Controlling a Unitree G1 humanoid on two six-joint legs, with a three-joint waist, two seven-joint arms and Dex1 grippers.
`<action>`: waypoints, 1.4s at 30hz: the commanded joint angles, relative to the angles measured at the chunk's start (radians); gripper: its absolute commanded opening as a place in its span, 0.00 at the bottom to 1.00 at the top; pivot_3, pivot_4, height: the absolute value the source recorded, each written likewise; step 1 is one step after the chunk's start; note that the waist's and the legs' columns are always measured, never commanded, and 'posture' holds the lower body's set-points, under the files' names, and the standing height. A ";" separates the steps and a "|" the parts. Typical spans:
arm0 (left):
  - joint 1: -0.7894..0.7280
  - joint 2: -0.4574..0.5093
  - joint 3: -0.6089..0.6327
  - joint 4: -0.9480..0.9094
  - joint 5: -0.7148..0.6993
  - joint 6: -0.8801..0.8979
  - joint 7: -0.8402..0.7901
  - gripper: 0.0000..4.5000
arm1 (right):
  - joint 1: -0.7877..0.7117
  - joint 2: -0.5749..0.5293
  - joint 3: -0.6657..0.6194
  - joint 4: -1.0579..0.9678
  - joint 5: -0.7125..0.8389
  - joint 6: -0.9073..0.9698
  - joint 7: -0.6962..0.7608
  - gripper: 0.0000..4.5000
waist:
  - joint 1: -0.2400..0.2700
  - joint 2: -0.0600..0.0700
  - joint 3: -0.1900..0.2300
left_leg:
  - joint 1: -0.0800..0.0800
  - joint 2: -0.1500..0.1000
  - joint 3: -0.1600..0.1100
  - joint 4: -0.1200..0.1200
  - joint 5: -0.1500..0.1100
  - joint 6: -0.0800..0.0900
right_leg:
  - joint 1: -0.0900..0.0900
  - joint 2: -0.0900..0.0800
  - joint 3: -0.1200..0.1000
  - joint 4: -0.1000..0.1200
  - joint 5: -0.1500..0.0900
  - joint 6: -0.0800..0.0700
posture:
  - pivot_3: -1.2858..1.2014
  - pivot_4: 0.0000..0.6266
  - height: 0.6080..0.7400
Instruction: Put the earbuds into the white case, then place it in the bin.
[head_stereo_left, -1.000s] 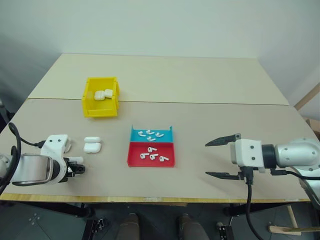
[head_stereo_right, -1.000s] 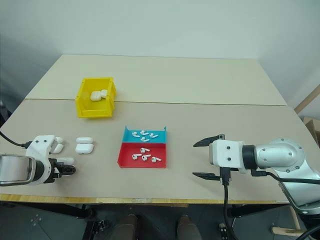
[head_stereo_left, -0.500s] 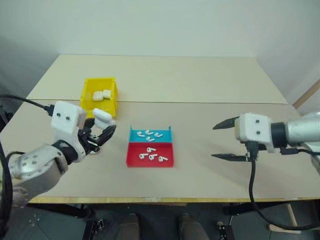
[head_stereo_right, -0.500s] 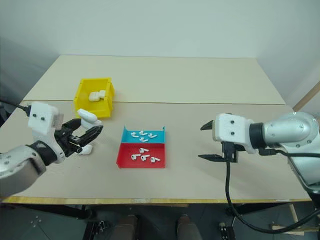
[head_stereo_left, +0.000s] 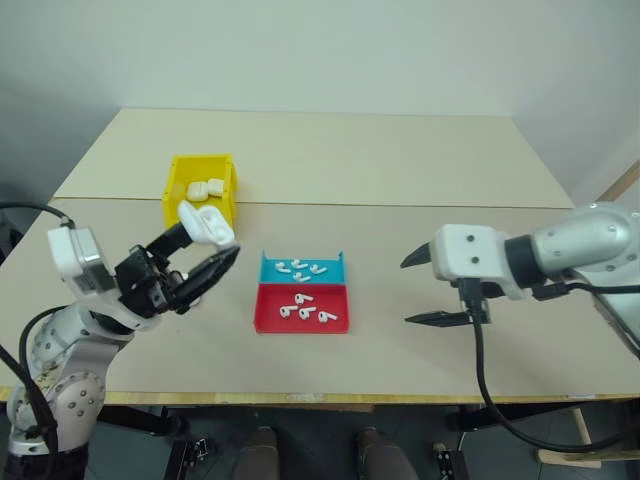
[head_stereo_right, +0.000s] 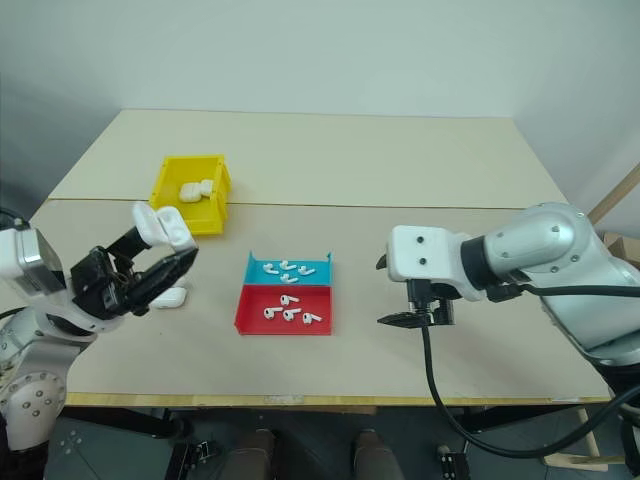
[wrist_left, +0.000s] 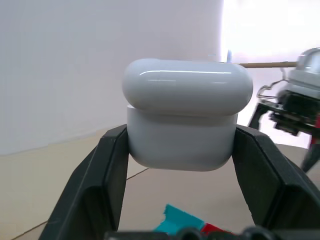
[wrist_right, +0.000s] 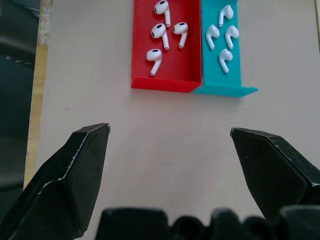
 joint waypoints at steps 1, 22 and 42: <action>-0.015 -0.004 -0.029 0.027 0.042 -0.054 -0.140 0.63 | -0.112 0.024 0.073 -0.020 -0.005 0.116 0.030 1.00 | -0.002 0.000 0.000 | 0.000 0.000 0.000 0.000 0.000 0.000 | 0.000 0.000 0.000 0.000 0.000 0.000 | 0.52 0.24 1.00; 0.151 0.030 0.068 0.142 0.199 -0.188 -0.359 0.63 | -0.518 0.472 0.633 0.185 -0.221 0.344 -0.035 1.00 | -0.024 0.001 0.000 | -0.002 0.002 -0.002 0.000 -0.001 0.001 | -0.004 0.001 -0.003 0.002 0.001 -0.002 | 0.52 0.24 1.00; 0.267 0.059 0.126 0.100 0.254 -0.203 -0.346 0.63 | -0.514 0.623 0.717 0.373 -0.359 0.243 -0.041 0.72 | -0.028 0.001 0.000 | -0.003 0.003 -0.002 0.000 -0.001 0.001 | -0.005 0.002 -0.003 0.002 0.001 -0.002 | 0.52 0.24 1.00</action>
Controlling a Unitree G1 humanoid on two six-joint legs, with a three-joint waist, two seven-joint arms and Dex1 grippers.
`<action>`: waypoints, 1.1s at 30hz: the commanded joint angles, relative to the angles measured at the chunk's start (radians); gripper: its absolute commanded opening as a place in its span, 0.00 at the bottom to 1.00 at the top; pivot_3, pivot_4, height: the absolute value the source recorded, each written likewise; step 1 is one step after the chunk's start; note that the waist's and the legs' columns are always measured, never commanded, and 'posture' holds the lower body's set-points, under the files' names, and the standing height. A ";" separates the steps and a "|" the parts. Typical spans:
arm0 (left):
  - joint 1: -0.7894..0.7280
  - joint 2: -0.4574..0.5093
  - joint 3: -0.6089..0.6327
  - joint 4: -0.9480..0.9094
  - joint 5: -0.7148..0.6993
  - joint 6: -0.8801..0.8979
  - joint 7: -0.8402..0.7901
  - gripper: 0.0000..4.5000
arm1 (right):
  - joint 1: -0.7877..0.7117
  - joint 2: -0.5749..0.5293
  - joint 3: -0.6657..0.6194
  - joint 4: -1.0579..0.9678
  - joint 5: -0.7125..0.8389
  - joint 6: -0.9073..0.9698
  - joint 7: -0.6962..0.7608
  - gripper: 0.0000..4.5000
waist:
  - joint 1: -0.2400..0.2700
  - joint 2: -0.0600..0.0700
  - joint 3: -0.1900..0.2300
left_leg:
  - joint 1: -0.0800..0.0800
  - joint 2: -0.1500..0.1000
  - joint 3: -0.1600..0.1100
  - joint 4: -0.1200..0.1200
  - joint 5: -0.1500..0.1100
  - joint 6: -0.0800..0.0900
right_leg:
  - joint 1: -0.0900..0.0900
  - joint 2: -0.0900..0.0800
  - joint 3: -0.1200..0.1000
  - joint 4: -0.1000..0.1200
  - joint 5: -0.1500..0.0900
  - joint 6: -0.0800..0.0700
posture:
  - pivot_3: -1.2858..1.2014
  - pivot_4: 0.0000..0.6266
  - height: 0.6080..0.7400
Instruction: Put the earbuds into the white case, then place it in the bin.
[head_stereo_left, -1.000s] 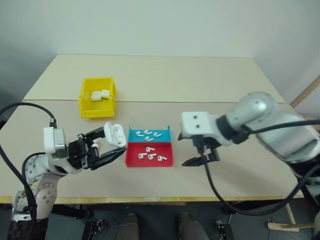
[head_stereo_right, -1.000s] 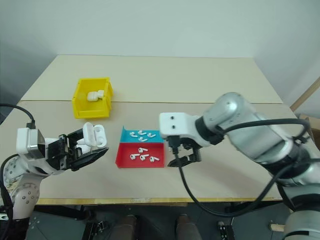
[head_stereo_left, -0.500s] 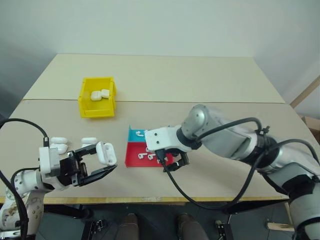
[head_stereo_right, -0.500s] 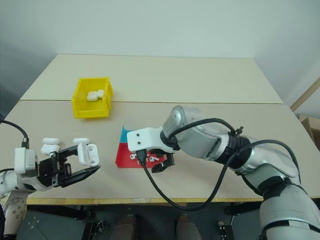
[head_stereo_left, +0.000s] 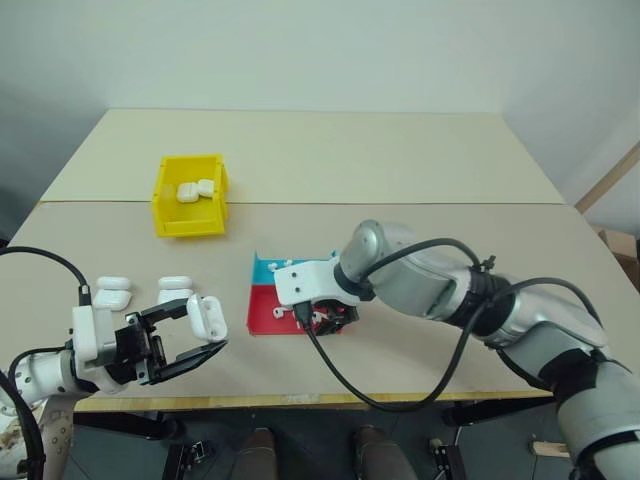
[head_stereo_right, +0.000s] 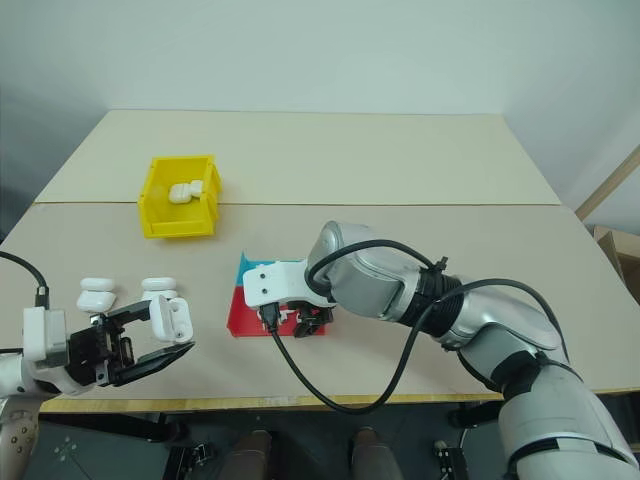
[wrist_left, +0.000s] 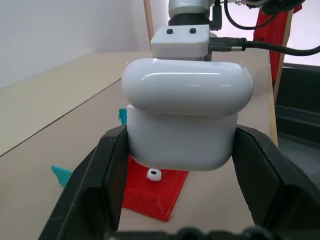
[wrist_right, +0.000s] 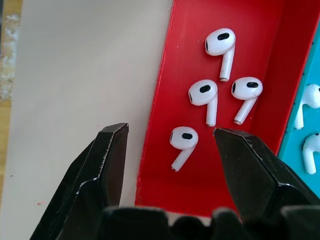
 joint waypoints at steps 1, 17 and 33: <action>0.009 0.017 0.030 -0.026 0.006 -0.027 0.001 0.63 | -0.022 0.006 -0.005 0.001 -0.032 -0.032 0.006 0.72 | 0.002 0.000 0.000 | 0.000 0.000 0.000 0.000 0.000 0.000 | 0.000 0.000 0.000 0.000 0.000 0.000 | 0.52 0.24 1.00; 0.035 0.025 0.041 -0.049 0.006 -0.028 0.033 0.63 | -0.007 0.032 0.020 0.046 -0.106 -0.073 0.037 0.52 | 0.000 0.000 0.000 | 0.000 0.000 0.000 0.000 0.000 0.000 | 0.000 0.000 0.000 0.000 0.000 0.000 | 0.52 0.24 1.00; 0.043 0.023 0.034 -0.047 0.023 -0.039 0.034 0.63 | 0.013 0.058 0.040 0.100 -0.167 -0.082 0.063 0.52 | 0.000 0.000 0.000 | 0.000 0.000 0.000 -0.001 0.000 0.000 | -0.001 0.000 0.000 0.000 0.000 0.000 | 0.52 0.24 1.00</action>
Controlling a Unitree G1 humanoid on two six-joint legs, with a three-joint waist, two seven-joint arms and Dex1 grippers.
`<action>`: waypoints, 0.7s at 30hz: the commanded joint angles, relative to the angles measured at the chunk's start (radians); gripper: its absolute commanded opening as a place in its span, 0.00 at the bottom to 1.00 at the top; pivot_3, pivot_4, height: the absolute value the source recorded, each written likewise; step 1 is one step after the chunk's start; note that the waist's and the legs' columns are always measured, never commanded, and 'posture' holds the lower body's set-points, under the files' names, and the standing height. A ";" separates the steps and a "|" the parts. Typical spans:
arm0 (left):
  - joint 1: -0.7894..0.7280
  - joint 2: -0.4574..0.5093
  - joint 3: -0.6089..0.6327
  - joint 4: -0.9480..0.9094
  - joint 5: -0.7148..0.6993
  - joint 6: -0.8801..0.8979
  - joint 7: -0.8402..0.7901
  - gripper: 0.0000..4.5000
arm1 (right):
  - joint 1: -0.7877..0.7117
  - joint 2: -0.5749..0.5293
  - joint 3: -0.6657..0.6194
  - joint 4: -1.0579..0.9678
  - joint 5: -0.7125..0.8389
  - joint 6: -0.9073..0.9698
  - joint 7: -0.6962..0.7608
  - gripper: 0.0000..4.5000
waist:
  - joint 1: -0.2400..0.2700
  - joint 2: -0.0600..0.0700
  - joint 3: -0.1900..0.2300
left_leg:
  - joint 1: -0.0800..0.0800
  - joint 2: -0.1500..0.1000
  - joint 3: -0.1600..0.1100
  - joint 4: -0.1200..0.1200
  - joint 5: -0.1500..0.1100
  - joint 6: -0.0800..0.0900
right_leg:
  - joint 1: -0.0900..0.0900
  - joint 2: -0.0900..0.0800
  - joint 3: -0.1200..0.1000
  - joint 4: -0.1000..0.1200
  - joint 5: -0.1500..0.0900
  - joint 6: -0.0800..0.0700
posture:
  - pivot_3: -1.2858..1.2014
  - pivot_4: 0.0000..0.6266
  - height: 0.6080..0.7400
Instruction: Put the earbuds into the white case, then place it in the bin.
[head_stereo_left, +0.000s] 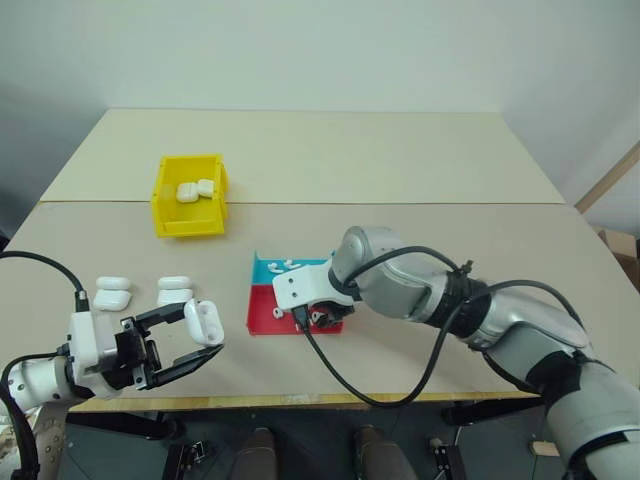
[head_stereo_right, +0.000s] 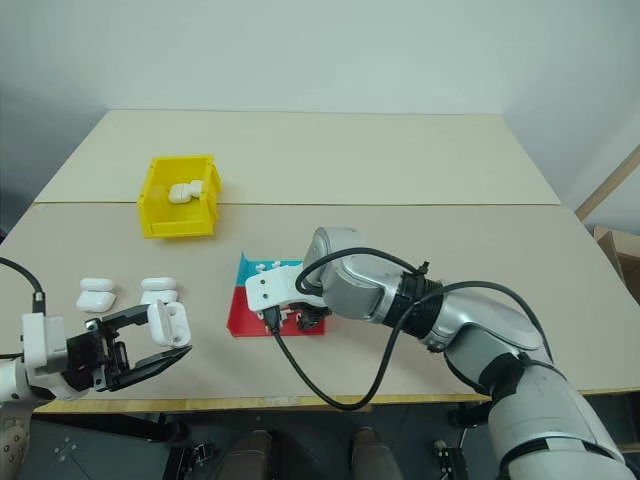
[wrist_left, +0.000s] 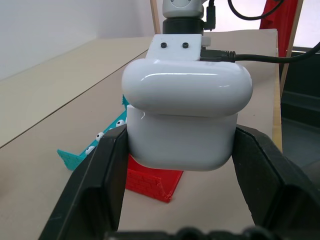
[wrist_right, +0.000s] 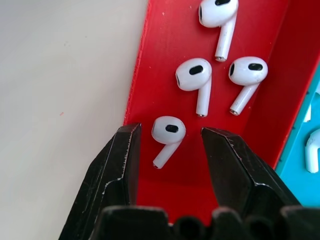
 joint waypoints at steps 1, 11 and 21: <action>0.004 0.007 0.021 -0.025 0.002 -0.026 0.000 0.63 | 0.000 0.006 -0.003 -0.004 -0.020 -0.017 0.012 0.52 | 0.000 0.000 0.000 | 0.000 0.000 0.000 0.000 0.000 0.000 | 0.000 0.000 0.000 0.000 0.000 0.000 | 0.52 0.24 1.00; 0.015 0.004 0.023 -0.010 0.012 -0.039 -0.011 0.63 | 0.008 0.013 -0.004 -0.006 -0.037 -0.018 0.020 0.33 | 0.000 0.000 0.000 | 0.000 0.000 0.000 0.000 0.000 0.000 | 0.000 0.000 0.000 0.000 0.000 0.000 | 0.52 0.24 1.00; 0.019 0.004 0.020 0.008 0.023 -0.056 -0.021 0.63 | 0.009 0.011 -0.005 -0.021 -0.053 -0.025 0.040 0.33 | 0.000 0.000 0.000 | 0.000 0.000 0.000 0.000 0.000 0.000 | 0.000 0.000 0.000 0.000 0.000 0.000 | 0.52 0.24 1.00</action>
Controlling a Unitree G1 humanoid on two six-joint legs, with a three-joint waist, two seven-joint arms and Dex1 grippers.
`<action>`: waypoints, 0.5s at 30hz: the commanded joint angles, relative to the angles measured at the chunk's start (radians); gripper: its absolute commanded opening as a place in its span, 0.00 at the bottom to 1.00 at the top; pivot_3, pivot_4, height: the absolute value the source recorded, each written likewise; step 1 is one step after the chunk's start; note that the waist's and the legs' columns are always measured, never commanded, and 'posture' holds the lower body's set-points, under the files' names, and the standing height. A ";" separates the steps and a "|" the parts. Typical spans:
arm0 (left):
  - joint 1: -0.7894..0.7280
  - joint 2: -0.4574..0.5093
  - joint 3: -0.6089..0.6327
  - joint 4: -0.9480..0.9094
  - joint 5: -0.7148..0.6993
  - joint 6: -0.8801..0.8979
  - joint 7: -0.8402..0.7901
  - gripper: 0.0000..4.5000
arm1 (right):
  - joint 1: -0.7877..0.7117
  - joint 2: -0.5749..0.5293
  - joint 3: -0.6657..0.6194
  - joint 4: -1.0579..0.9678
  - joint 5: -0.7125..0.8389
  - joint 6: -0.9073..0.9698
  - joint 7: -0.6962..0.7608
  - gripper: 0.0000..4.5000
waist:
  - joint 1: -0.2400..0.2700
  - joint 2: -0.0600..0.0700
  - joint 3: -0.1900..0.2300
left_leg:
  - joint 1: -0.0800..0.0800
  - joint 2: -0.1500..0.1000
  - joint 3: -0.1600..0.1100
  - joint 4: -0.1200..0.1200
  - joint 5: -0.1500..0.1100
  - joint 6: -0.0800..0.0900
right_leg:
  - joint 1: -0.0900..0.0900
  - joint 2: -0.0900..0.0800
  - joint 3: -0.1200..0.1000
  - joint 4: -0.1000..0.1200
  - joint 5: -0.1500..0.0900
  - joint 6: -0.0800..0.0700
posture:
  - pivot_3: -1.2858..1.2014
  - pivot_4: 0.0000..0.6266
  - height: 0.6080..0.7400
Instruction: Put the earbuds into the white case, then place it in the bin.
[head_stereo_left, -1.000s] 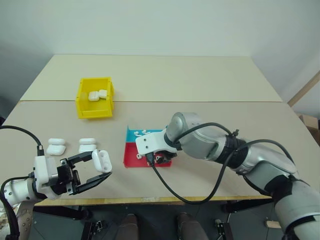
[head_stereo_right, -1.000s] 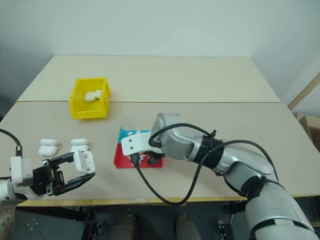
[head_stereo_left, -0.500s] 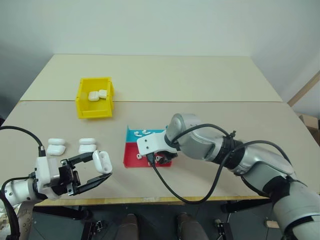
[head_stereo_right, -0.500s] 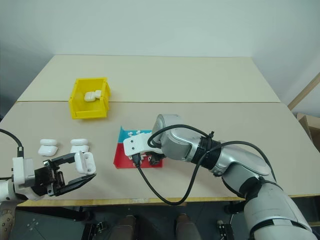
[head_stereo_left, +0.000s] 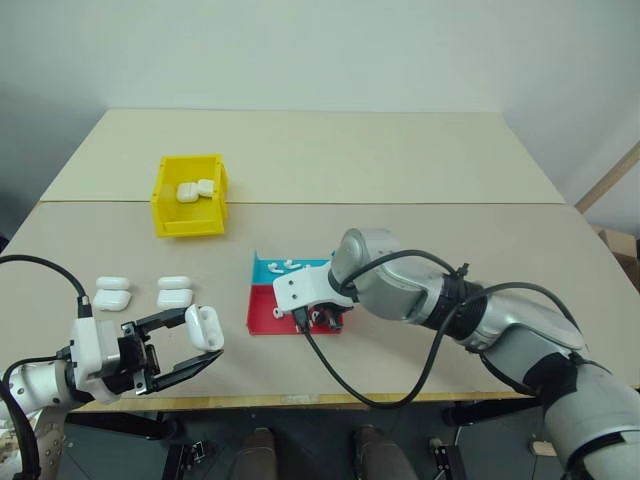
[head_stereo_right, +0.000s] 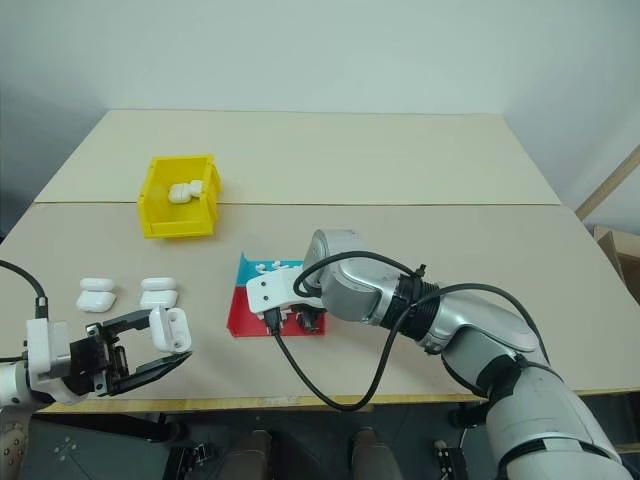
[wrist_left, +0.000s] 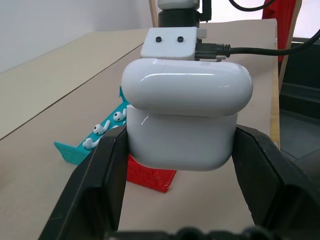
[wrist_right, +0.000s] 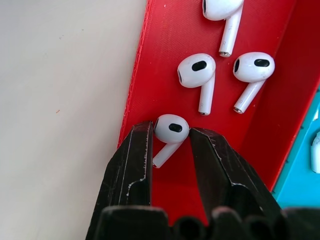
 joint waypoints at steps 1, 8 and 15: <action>0.004 0.004 0.019 0.001 0.003 -0.034 -0.007 0.63 | -0.002 -0.001 -0.007 -0.035 -0.013 -0.017 0.014 0.33 | 0.000 0.000 0.000 | 0.000 0.000 0.000 0.000 0.000 0.000 | 0.000 0.000 0.000 0.000 0.000 0.000 | 0.52 0.24 1.00; -0.011 0.006 0.007 0.028 0.022 -0.053 -0.012 0.63 | -0.005 0.013 -0.012 -0.024 -0.016 -0.003 0.013 0.33 | 0.000 0.000 0.000 | 0.000 0.000 0.000 0.000 0.000 0.000 | 0.000 0.000 0.000 0.000 0.000 0.000 | 0.52 0.24 1.00; -0.015 0.003 0.007 0.043 0.026 -0.064 -0.021 0.63 | -0.001 0.013 -0.001 -0.011 -0.032 -0.009 0.009 0.33 | 0.000 0.000 0.000 | 0.000 0.000 0.000 0.000 0.000 0.000 | 0.000 0.000 0.000 0.000 0.000 0.000 | 0.52 0.24 1.00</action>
